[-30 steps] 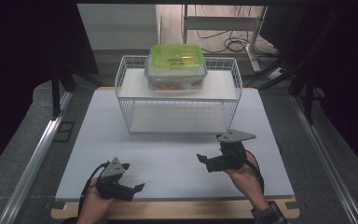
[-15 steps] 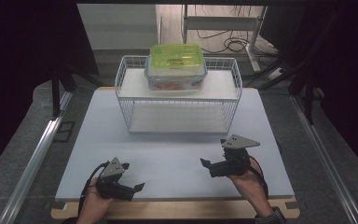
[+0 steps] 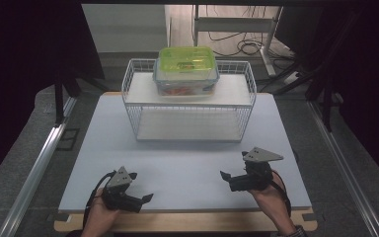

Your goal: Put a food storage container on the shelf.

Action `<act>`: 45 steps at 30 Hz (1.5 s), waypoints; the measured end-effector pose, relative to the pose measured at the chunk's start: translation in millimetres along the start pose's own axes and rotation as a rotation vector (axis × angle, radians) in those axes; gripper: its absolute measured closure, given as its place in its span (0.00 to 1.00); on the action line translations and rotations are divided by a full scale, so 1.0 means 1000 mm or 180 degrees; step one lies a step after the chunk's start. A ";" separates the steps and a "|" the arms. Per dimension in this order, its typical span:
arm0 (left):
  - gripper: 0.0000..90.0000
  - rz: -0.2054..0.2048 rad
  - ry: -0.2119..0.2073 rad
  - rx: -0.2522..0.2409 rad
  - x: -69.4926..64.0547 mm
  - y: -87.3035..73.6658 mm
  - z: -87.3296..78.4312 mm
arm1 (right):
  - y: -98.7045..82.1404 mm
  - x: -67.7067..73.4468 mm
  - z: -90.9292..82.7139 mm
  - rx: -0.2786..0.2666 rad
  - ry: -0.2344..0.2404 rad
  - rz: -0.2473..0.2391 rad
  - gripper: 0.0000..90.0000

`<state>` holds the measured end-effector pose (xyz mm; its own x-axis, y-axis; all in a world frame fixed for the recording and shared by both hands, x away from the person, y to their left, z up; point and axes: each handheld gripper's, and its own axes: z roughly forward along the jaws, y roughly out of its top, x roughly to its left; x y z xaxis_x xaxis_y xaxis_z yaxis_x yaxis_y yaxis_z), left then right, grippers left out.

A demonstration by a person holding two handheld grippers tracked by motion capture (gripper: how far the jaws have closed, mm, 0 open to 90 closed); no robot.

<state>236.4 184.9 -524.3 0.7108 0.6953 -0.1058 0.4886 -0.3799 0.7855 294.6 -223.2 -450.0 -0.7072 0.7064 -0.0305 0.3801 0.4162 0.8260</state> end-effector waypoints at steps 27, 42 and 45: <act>0.06 0.0000 -0.0010 0.0027 0.000 0.000 0.002 | -0.042 -0.022 -0.019 0.0059 -0.0265 0.0179 0.00; 0.05 0.0009 -0.0043 0.0089 -0.001 -0.001 0.004 | -0.066 -0.035 -0.026 0.0193 -0.0457 0.0267 0.00; 0.05 0.0021 -0.0054 0.0114 -0.001 -0.001 0.005 | -0.072 -0.038 -0.025 0.0244 -0.0477 0.0304 0.00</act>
<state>237.9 181.6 -528.0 0.7223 0.6825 -0.1113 0.5014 -0.4061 0.7639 278.6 -294.5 -494.4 -0.5713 0.8196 -0.0423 0.4894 0.3816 0.7841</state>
